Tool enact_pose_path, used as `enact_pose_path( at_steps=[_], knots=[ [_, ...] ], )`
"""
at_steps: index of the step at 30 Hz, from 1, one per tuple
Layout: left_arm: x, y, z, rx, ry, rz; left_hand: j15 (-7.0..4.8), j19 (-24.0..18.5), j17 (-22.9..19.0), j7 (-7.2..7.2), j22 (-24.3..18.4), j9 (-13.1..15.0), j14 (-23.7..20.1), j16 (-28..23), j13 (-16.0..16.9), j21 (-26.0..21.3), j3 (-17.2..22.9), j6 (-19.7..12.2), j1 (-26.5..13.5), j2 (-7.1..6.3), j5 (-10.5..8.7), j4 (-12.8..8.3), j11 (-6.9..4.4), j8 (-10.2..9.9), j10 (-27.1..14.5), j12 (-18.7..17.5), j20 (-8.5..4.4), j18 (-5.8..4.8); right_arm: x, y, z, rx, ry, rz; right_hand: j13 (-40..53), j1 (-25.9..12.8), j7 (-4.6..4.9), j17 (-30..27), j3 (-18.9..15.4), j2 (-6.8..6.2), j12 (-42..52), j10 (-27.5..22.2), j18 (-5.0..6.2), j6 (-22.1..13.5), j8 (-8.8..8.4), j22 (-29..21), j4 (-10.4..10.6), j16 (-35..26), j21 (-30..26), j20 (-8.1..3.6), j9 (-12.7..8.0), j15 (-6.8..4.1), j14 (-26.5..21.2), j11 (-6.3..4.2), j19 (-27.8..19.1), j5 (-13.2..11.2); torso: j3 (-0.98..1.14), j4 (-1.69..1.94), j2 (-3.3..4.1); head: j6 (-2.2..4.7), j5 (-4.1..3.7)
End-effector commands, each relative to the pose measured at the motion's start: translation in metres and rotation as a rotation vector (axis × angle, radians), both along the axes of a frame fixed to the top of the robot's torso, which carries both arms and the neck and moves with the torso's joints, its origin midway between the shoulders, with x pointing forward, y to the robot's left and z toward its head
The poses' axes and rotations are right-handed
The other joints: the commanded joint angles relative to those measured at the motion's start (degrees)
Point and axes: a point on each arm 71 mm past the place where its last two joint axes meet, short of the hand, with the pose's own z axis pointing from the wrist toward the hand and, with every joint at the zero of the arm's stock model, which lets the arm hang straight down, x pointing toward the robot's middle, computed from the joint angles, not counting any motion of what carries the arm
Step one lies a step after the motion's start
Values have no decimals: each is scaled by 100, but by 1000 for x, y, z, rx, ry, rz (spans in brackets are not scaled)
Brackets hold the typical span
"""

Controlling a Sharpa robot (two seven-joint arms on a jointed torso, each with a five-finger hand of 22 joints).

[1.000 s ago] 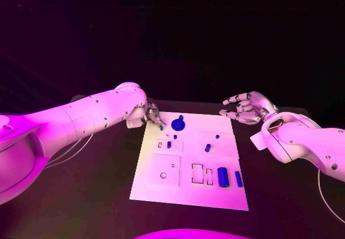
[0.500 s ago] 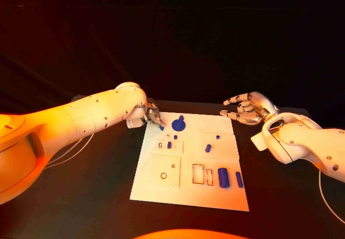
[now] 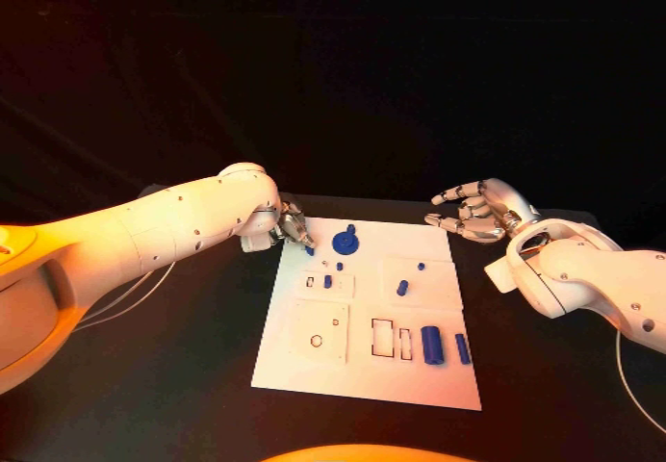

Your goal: Assemble the parts on the task board

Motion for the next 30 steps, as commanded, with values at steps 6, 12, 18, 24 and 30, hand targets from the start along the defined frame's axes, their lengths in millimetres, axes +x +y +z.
enact_pose_path(
  at_steps=[6,12,18,24,30],
  knots=[
    [-11,1,9,-142,-61,36,-86,138,1479,-65,193,45,605,42,200,123,1228,184,-256,-144,444,-1222,-49,45,227,158,-46,0,-1,0,0,-2,-4,16,65,-39,-8,1051,39,3,34,29,69,28,38,1129,13,-34,-19,-43,-7,-29,494,-36,279,37,6,12,-14,3,22],
    [-22,3,14,-183,-95,41,-108,198,1500,-92,292,51,612,54,315,178,1247,252,-322,-196,630,-1286,-73,53,321,240,-67,-21,-1,-1,0,-3,-4,14,65,-39,-8,1051,39,3,34,29,69,28,38,1129,13,-34,-19,-43,-7,-29,494,-36,279,37,9,36,-36,-9,27],
    [-37,3,17,-178,-133,13,-122,247,1510,-107,373,53,615,59,380,222,1256,292,-350,-228,721,-1322,-89,55,374,286,-80,-38,-1,-3,0,-3,-3,11,65,-39,-8,1051,39,3,34,29,69,28,38,1129,13,-34,-19,-43,-7,-29,494,-36,279,37,10,54,-44,-37,24],
    [-49,3,11,-157,-130,2,-125,258,1510,-112,390,54,615,59,404,231,1259,306,-354,-237,738,-1333,-94,57,393,304,-84,-42,-1,-4,0,-3,-3,7,65,-39,-8,1051,39,3,34,29,69,28,38,1129,13,-34,-19,-43,-7,-29,494,-36,279,37,10,55,-43,-53,39],
    [-60,1,1,-127,-113,-16,-127,264,1510,-115,400,54,615,59,420,237,1259,313,-357,-244,745,-1338,-96,58,403,315,-85,-44,-2,-5,0,-3,-2,6,65,-39,-8,1051,39,3,34,29,69,28,38,1129,13,-34,-19,-43,-7,-29,494,-36,279,37,6,46,-38,-74,52]
  ],
)
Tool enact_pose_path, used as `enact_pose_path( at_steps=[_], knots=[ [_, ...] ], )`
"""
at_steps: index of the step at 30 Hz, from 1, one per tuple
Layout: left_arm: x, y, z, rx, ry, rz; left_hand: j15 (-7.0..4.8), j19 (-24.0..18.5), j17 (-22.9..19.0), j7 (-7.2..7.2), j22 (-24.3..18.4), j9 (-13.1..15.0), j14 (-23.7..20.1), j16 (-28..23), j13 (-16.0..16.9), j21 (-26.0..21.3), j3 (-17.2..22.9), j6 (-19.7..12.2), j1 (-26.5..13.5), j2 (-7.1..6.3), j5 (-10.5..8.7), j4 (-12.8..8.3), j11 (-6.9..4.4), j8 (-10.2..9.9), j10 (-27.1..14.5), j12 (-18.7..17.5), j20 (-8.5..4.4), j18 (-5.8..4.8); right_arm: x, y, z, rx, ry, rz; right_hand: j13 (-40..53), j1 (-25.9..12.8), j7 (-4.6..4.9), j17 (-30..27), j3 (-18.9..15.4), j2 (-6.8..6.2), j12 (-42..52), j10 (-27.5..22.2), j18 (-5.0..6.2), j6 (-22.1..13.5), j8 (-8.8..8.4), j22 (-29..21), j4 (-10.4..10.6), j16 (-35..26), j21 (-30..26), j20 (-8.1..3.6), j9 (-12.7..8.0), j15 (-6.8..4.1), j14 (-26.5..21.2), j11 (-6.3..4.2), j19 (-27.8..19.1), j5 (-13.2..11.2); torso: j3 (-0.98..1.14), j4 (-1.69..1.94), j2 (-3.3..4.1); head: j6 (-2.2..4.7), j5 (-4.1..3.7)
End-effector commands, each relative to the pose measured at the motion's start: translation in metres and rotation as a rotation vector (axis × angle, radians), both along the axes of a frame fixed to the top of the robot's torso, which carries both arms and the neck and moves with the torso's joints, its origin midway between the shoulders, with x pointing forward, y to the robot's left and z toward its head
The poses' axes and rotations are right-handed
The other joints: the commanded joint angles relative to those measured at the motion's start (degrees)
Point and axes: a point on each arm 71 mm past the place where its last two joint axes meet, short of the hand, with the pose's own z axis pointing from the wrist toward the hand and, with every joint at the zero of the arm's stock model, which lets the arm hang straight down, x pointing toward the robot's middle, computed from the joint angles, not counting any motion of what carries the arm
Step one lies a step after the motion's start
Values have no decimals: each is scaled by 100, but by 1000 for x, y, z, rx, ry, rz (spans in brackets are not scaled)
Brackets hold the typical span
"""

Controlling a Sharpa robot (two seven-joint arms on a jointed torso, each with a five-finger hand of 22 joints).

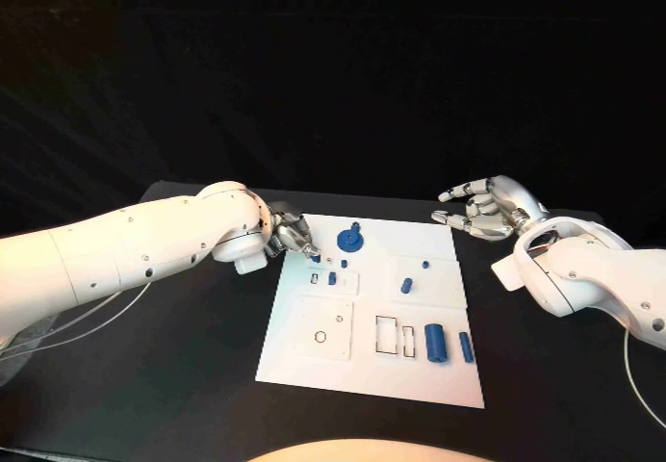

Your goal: Assemble the parts on the task board

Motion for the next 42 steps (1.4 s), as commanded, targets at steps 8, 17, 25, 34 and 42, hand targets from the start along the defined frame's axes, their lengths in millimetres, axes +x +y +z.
enact_pose_path(
  at_steps=[8,17,25,34,42],
  knots=[
    [-12,-4,-13,77,2,-31,-30,55,1510,-75,13,-16,595,37,17,44,1028,134,-52,-8,28,-1078,-4,27,66,25,6,-45,-1,1,0,-1,-3,16,67,-39,-8,1052,23,3,34,7,69,28,38,1131,-3,-34,-19,-42,-7,-29,494,-15,279,37,-5,-16,7,-40,18],
    [-17,-6,-18,108,9,-57,-34,56,1510,-81,14,-17,595,37,44,45,1034,150,-55,-16,45,-1090,-9,26,86,43,2,-45,-1,0,0,-2,-3,15,67,-39,-8,1052,23,3,34,7,69,28,38,1131,-3,-34,-19,-42,-7,-29,494,-15,279,37,-3,-15,10,-53,18],
    [-18,-9,-19,139,-5,-80,-35,52,1510,-83,6,-17,595,37,47,42,1036,155,-57,-19,53,-1093,-11,26,91,45,1,-44,-1,0,0,-1,-3,15,67,-39,-8,1052,23,3,34,7,69,28,38,1131,-3,-34,-19,-42,-7,-29,494,-15,279,37,-3,-15,9,-62,24],
    [-19,-12,-20,157,-4,-110,-36,58,1510,-84,16,-18,595,37,38,47,1037,159,-58,-22,59,-1096,-12,26,90,39,0,-46,-1,0,0,-2,-3,16,67,-39,-8,1052,23,3,34,7,69,28,38,1131,-3,-34,-19,-42,-7,-29,494,-15,279,37,-1,-14,5,-67,23],
    [-20,-15,-21,163,6,-133,-37,65,1510,-86,29,-19,595,37,46,54,1039,165,-60,-28,66,-1102,-14,25,97,44,-1,-49,-1,0,0,-1,-1,17,67,-39,-8,1052,23,3,34,7,69,28,38,1131,-3,-34,-19,-42,-7,-29,494,-15,279,37,0,-12,7,-70,27]
  ],
)
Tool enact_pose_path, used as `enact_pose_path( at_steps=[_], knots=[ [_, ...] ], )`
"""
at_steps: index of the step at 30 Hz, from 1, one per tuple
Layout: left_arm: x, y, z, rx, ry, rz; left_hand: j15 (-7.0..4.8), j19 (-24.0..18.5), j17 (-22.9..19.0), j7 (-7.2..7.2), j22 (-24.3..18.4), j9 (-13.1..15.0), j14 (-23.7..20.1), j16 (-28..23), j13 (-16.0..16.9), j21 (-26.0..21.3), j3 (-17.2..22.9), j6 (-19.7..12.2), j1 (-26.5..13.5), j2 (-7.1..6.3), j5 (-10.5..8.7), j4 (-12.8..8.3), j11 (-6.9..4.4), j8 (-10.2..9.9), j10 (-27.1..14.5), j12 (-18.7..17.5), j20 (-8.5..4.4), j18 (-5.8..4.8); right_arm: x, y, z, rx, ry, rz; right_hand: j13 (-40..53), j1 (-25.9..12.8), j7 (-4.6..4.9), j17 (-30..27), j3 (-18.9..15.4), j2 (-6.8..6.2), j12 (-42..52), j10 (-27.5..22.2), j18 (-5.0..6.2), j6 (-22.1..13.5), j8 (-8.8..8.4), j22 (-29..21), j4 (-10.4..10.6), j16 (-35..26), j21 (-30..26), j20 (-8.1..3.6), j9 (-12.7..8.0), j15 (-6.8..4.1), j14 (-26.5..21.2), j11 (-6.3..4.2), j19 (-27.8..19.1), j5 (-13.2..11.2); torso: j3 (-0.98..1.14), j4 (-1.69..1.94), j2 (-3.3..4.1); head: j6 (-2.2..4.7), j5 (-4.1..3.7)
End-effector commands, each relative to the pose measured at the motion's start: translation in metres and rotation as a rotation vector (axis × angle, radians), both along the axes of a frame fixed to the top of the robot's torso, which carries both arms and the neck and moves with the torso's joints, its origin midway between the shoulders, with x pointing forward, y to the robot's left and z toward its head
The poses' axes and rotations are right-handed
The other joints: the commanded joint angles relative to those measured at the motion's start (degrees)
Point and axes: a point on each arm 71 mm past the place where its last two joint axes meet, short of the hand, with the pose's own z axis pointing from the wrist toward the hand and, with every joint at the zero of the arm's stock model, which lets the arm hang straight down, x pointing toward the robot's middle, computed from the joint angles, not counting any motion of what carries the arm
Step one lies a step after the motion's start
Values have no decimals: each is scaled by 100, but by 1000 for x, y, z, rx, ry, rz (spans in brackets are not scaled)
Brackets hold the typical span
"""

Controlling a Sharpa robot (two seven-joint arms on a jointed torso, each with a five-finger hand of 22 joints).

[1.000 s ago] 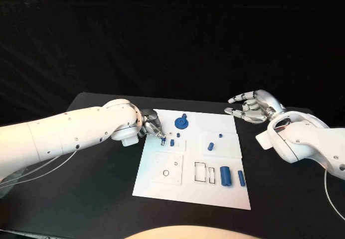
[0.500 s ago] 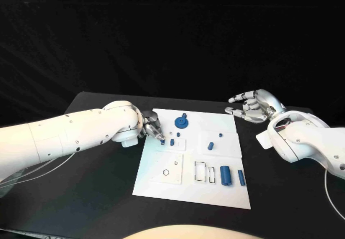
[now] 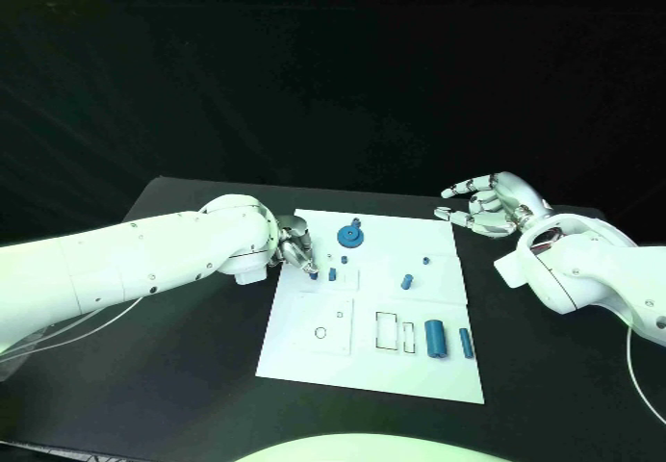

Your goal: Assemble the parts on the task board

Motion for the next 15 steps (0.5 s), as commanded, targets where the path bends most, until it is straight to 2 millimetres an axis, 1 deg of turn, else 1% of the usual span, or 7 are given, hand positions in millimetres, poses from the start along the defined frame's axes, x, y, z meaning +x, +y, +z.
enact_pose_path(
  at_steps=[1,13,15],
  knots=[
    [-2,-4,-1,15,15,-37,-38,25,1507,-34,31,-16,595,38,9,32,1055,73,20,52,40,-1085,6,19,37,11,-1,-50,-1,2,0,-1,-3,19,69,-39,-8,1049,23,3,33,8,69,28,38,1129,-3,-34,-19,-42,-8,-29,494,-15,279,37,0,3,2,-1,4],
    [-2,-4,-3,28,20,-47,-38,25,1507,-34,31,-16,595,38,9,32,1055,73,20,52,40,-1085,6,19,37,11,-1,-50,-1,1,0,-1,-2,20,69,-39,-8,1049,23,3,33,8,69,28,38,1129,-3,-34,-19,-42,-8,-29,494,-15,279,37,2,1,1,-8,5],
    [-2,-4,-3,29,21,-47,-38,25,1507,-34,31,-16,595,38,9,32,1055,73,20,52,40,-1085,6,19,37,11,-1,-50,-1,1,0,-1,-2,20,69,-39,-8,1049,23,3,33,8,69,28,38,1129,-3,-34,-19,-42,-8,-29,494,-15,279,37,0,0,1,-8,5]
  ],
)
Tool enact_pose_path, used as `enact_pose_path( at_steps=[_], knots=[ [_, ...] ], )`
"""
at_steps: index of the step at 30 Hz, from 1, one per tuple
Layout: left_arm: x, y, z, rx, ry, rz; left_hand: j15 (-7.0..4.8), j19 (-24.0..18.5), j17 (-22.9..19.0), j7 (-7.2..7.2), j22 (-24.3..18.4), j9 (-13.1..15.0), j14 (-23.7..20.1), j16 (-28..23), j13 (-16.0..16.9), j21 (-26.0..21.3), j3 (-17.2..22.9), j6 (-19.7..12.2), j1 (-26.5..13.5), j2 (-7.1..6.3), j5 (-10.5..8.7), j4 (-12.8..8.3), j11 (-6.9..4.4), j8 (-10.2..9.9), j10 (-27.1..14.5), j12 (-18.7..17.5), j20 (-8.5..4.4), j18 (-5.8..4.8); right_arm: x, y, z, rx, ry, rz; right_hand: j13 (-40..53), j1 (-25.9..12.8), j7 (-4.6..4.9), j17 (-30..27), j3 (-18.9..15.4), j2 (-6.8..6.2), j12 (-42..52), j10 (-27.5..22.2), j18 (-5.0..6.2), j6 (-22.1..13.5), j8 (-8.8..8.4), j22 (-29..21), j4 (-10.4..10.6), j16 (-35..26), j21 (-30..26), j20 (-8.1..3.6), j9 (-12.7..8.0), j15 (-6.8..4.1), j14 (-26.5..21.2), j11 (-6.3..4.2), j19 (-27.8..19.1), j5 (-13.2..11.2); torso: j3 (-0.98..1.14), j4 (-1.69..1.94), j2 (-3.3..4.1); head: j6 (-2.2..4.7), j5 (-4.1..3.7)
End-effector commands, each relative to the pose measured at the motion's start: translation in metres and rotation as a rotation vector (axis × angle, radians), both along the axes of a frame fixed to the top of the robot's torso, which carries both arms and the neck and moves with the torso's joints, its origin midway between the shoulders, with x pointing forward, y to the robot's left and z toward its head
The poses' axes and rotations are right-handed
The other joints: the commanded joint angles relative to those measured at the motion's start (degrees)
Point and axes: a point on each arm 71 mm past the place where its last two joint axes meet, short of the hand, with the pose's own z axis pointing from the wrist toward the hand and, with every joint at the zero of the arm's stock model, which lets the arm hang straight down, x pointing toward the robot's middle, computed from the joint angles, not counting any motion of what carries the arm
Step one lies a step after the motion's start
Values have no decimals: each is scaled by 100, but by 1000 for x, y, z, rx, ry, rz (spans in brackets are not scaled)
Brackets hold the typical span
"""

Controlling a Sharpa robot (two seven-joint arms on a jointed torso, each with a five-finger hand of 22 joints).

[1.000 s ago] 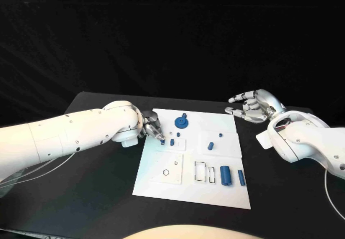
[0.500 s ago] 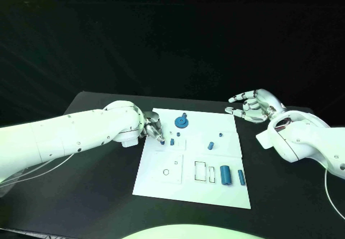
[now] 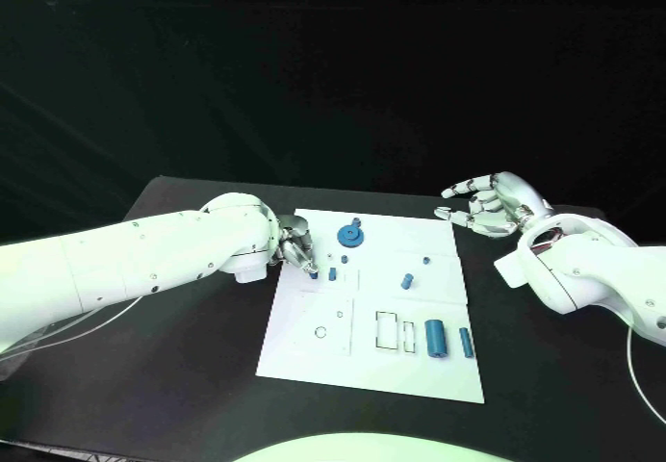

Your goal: Assemble the parts on the task board

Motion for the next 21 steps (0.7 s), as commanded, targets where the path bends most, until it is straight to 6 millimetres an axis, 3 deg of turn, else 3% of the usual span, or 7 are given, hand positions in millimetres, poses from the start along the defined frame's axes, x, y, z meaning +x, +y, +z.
enact_pose_path(
  at_steps=[1,21],
  knots=[
    [-3,-3,-4,12,24,-31,-38,25,1508,-26,32,5,595,38,10,32,1054,65,11,44,20,-1085,4,19,37,11,-1,-50,-1,2,0,-1,-3,20,69,-39,-8,1050,24,3,34,8,69,28,38,1129,-3,-34,-19,-42,-8,-29,494,-16,279,37,-1,-1,0,-1,0],
    [-4,-4,-5,36,34,-38,-41,31,1508,-32,43,2,595,38,28,38,1069,85,7,37,39,-1099,-1,16,53,20,-6,-53,-1,1,0,-1,-2,19,64,-61,-11,1047,43,-3,40,13,70,37,49,1127,-4,-36,-25,-46,-19,-33,494,-19,279,42,0,-2,2,-32,-11]
  ],
)
